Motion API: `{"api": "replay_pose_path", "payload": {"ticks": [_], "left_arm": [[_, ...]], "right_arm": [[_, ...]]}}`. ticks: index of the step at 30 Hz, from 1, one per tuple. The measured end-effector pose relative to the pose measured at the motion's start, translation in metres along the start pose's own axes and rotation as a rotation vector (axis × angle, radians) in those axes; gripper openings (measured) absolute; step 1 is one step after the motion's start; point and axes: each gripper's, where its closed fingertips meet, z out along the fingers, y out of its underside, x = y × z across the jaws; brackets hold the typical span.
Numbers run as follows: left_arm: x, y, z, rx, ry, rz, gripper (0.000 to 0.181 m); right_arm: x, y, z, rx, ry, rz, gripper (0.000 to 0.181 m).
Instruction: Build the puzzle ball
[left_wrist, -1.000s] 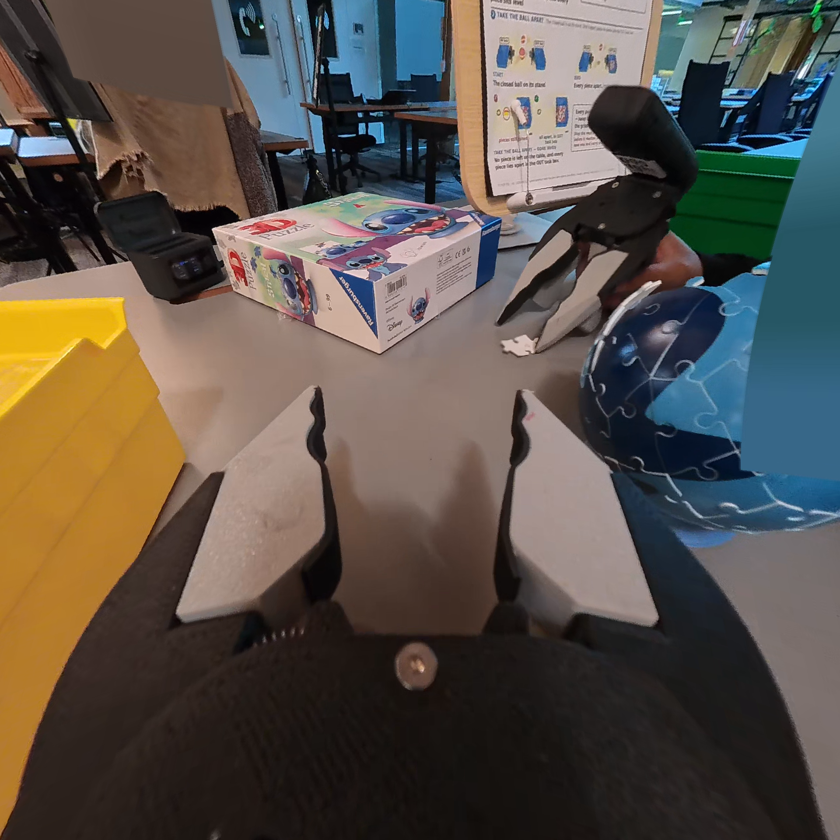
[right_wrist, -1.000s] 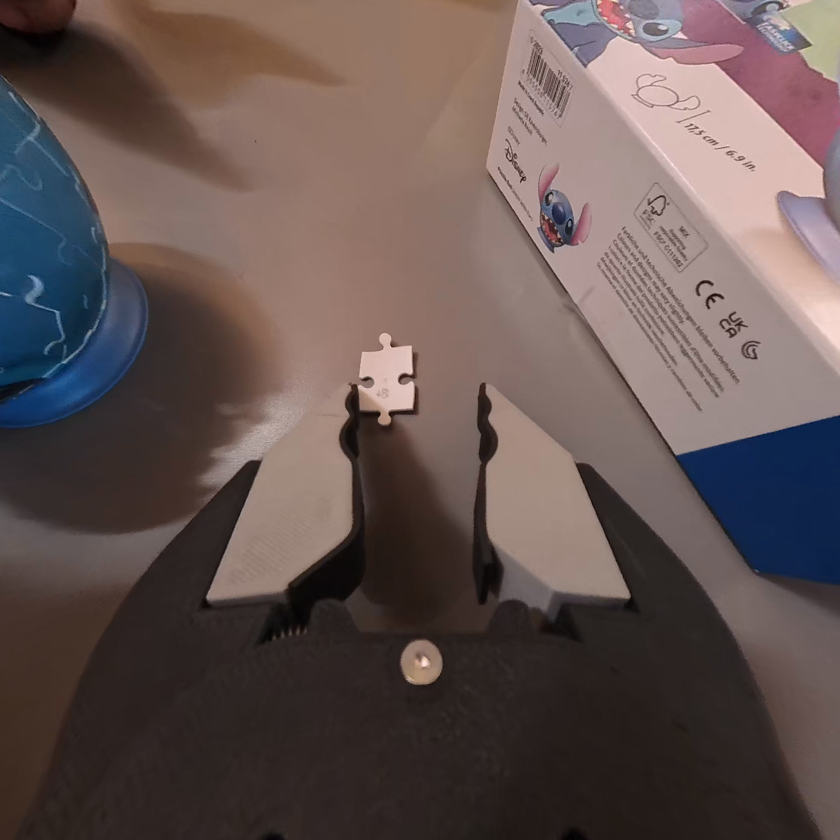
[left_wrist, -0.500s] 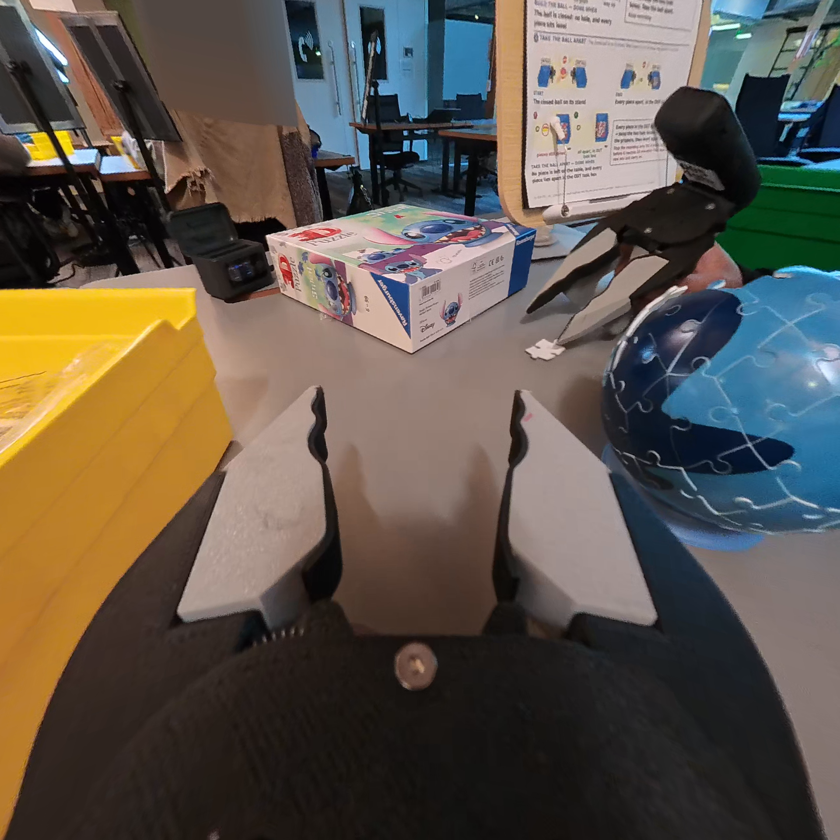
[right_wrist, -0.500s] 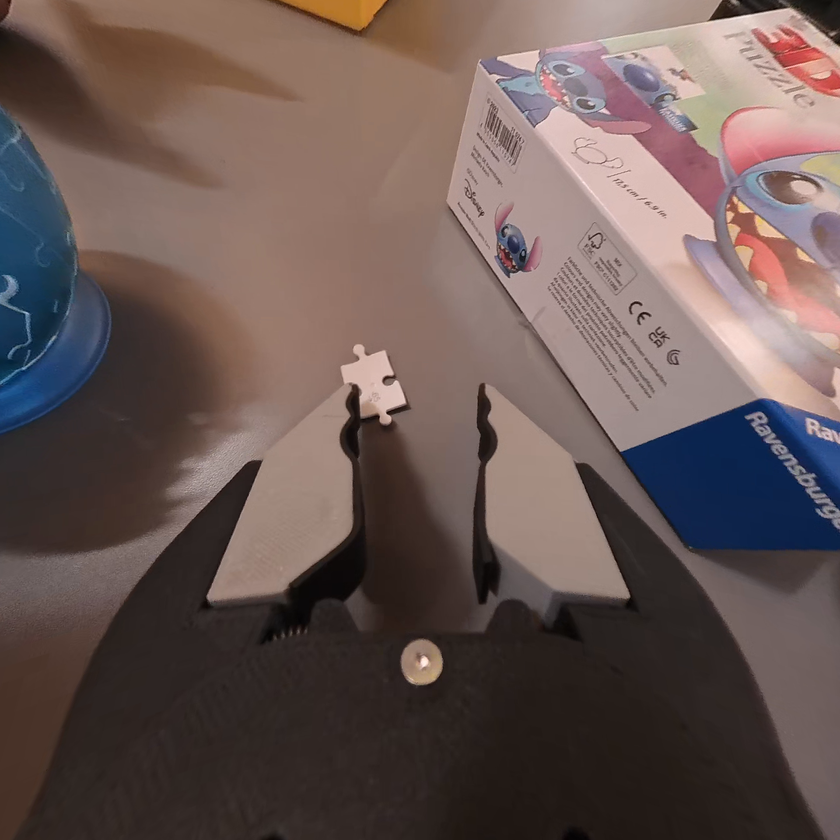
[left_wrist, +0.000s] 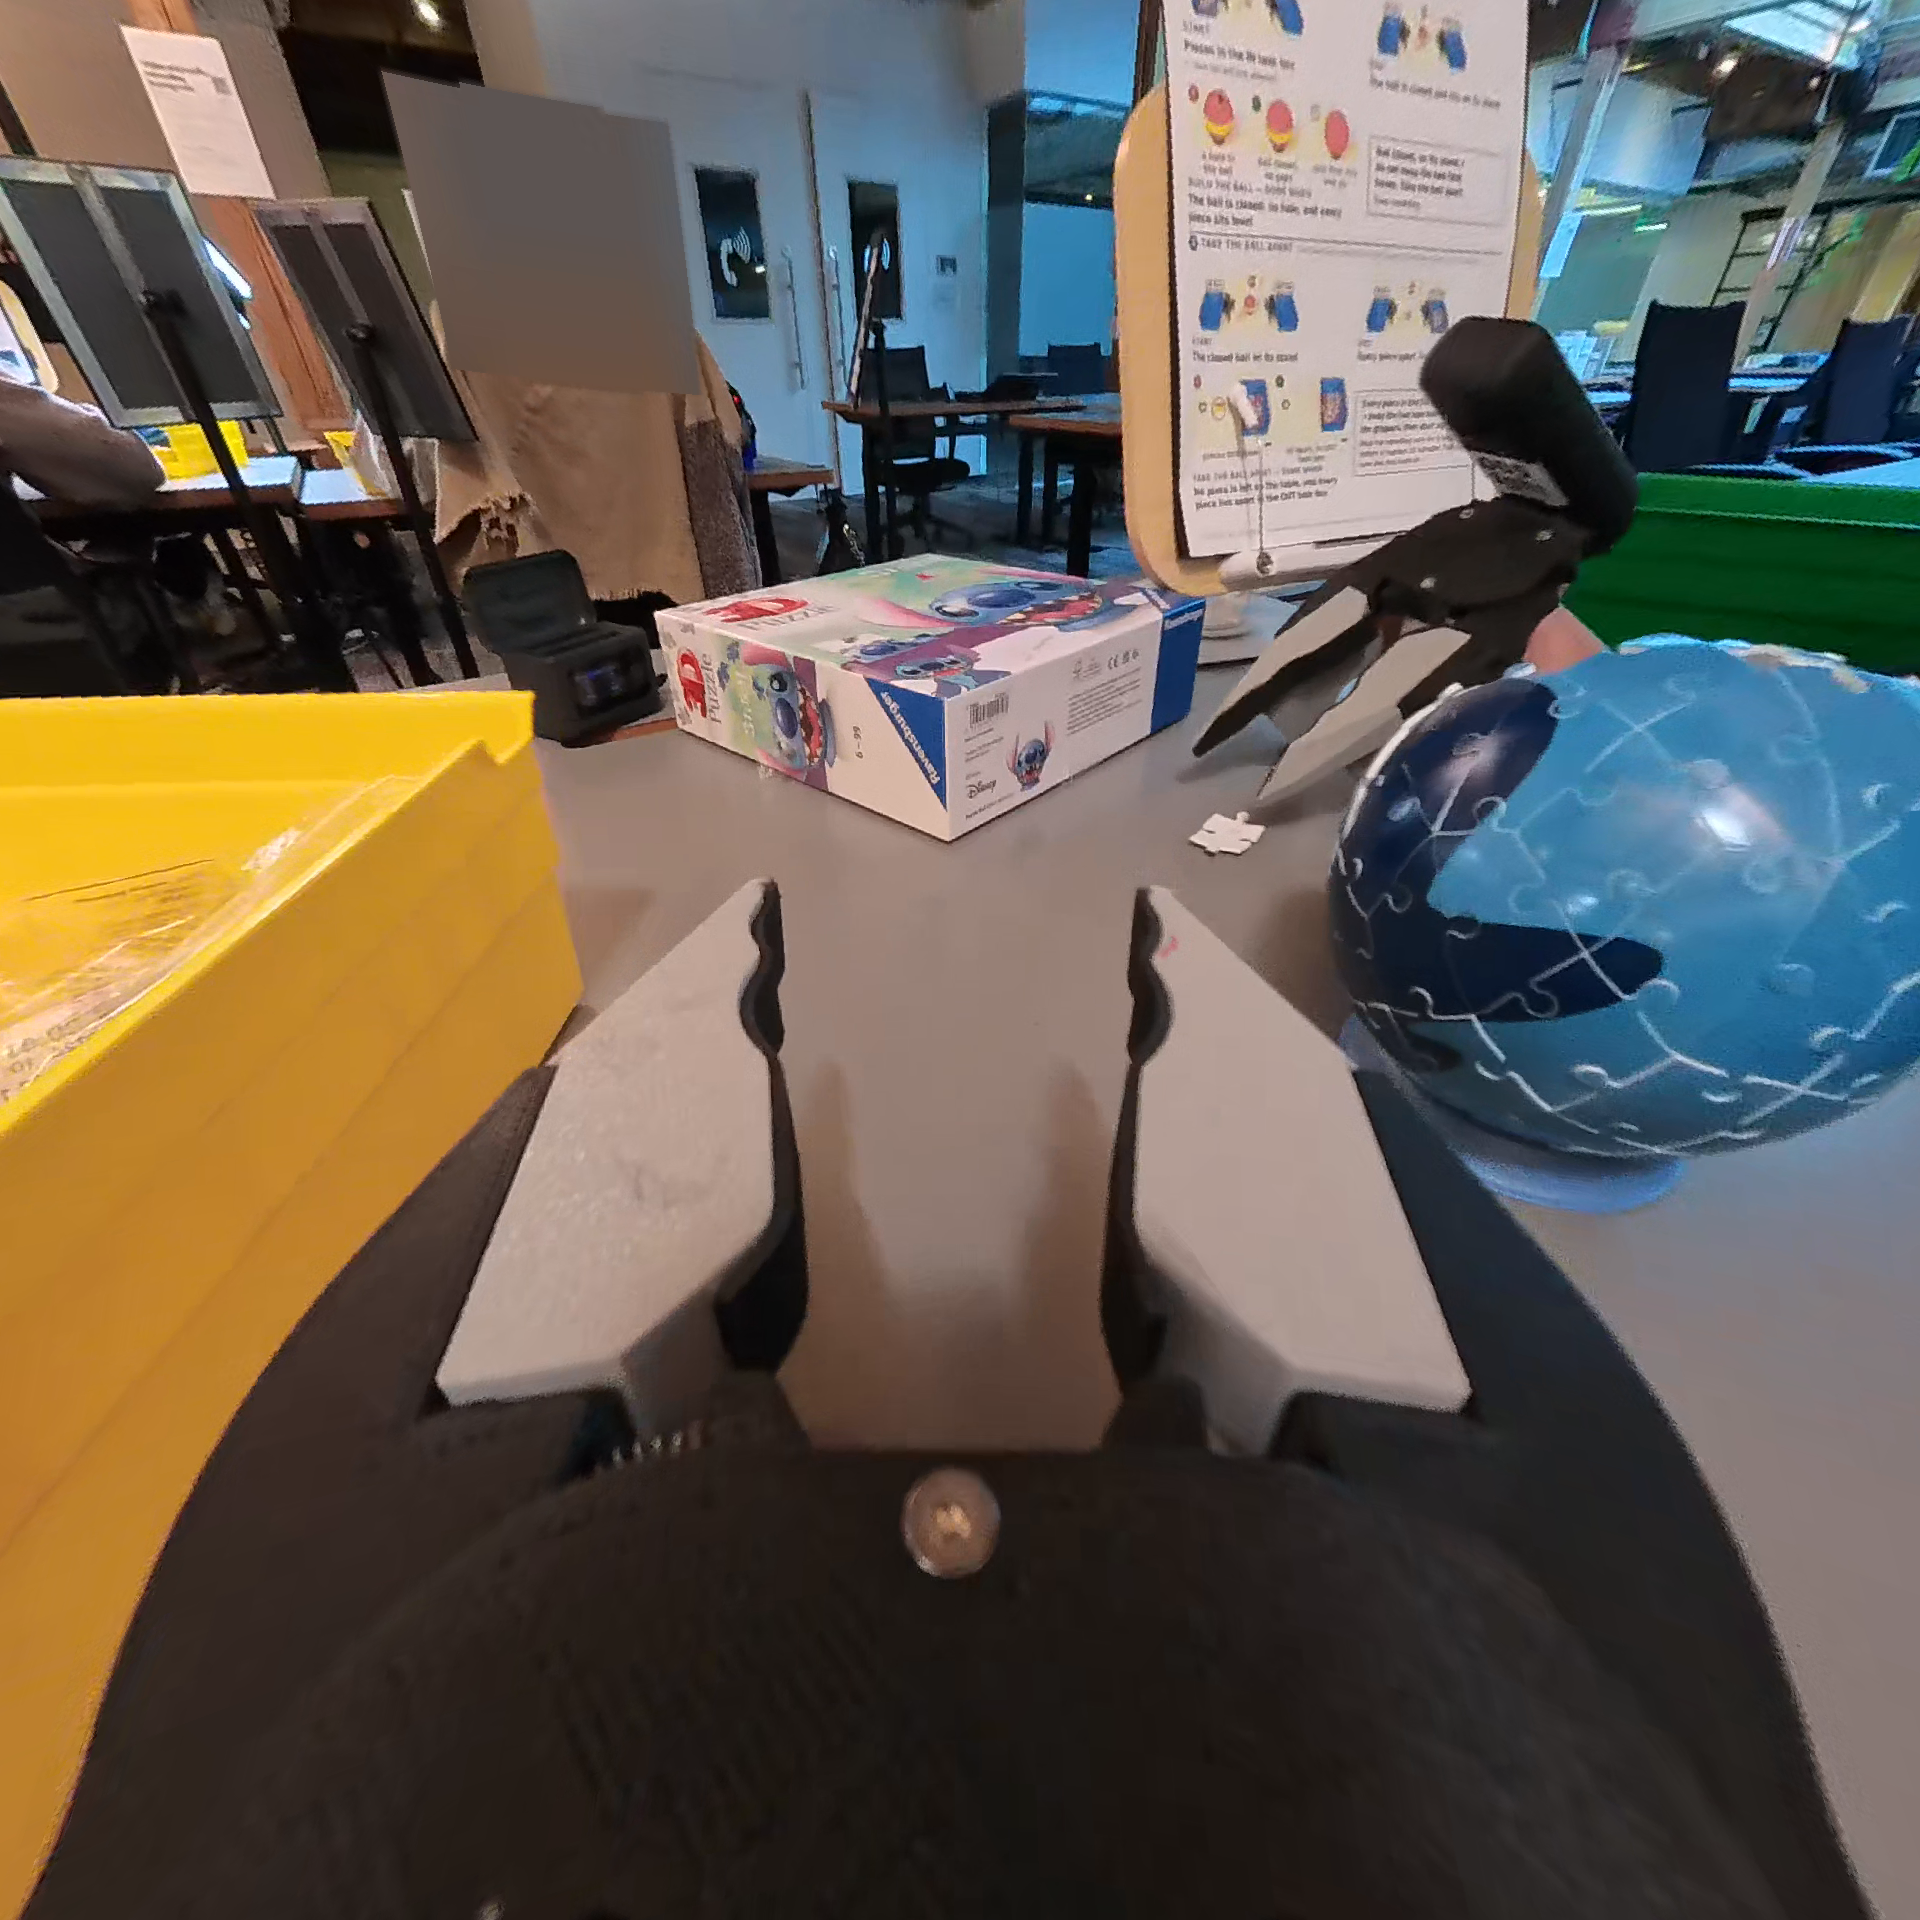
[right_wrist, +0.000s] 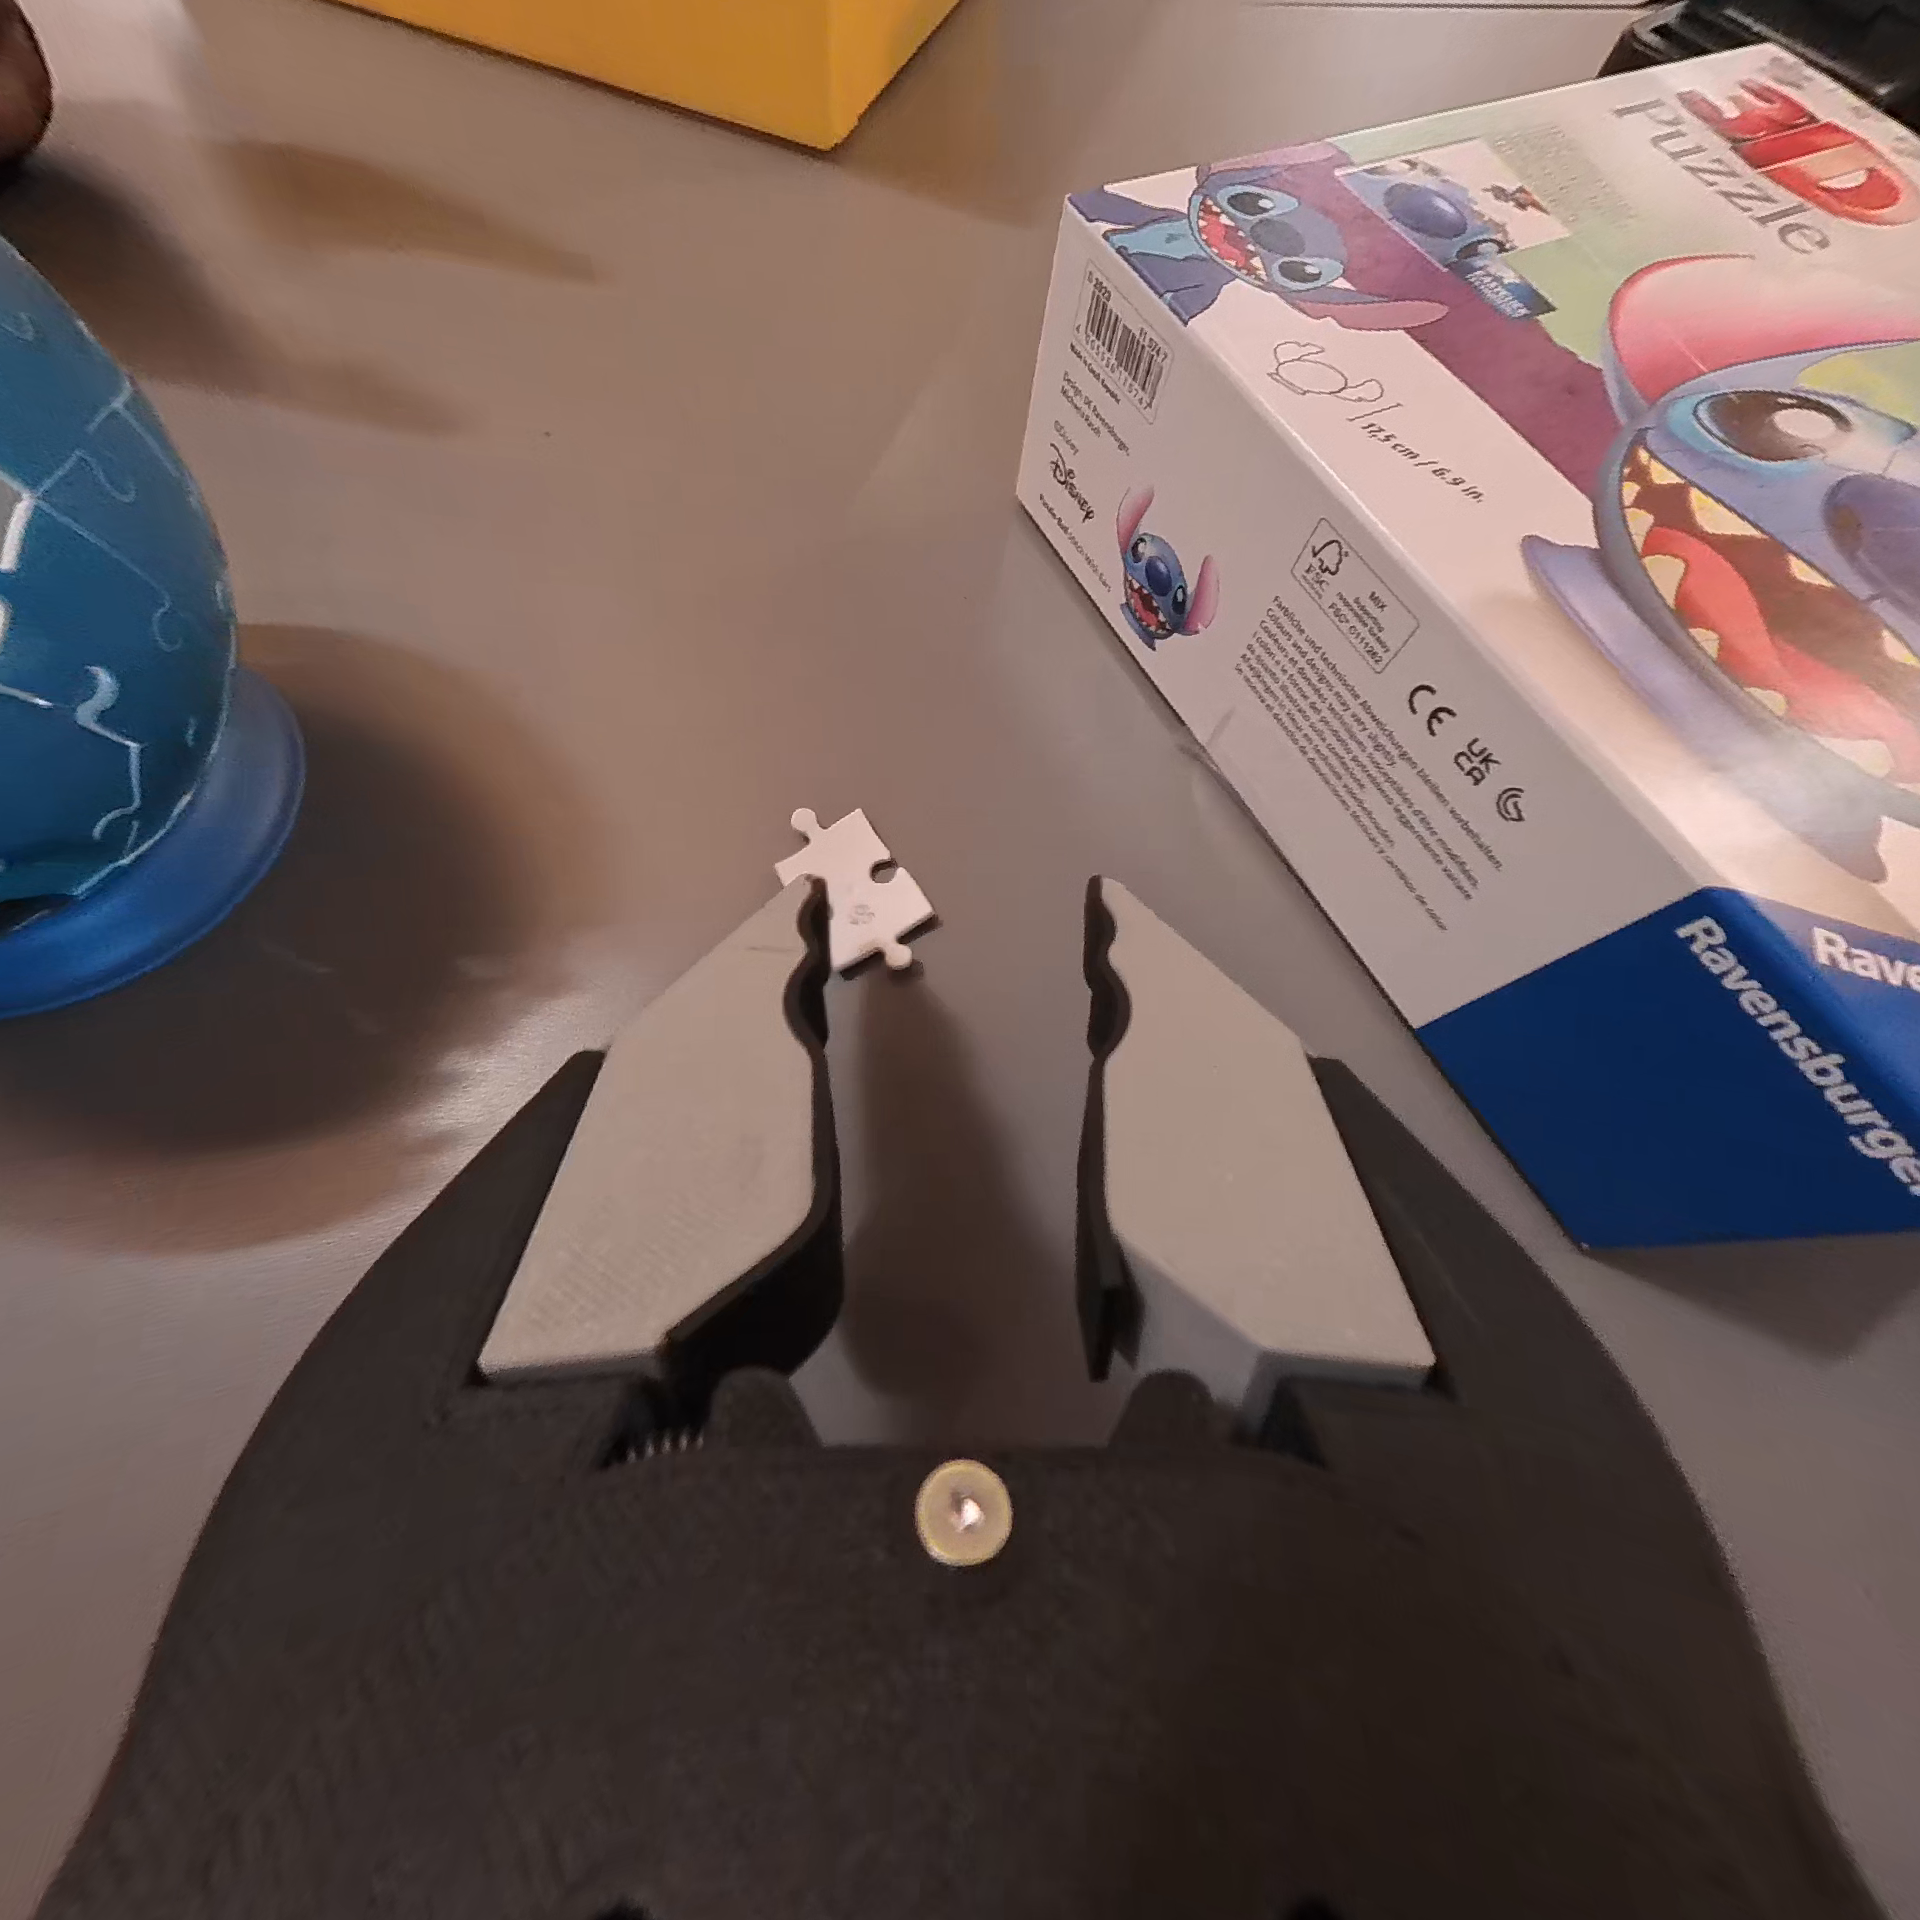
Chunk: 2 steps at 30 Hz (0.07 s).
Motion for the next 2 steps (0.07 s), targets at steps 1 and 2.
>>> {"api": "replay_pose_path", "payload": {"ticks": [1,2], "left_arm": [[-0.0006,-0.0004,-0.0002,0.003,0.004,-0.01,0.065],[-0.0026,-0.0012,-0.0009,0.01,0.001,-0.027,0.065]], "right_arm": [[-0.0005,0.0004,0.0003,-0.003,-0.006,0.001,0.046],[-0.001,0.0006,0.0007,-0.006,-0.011,0.0,0.046]]}}
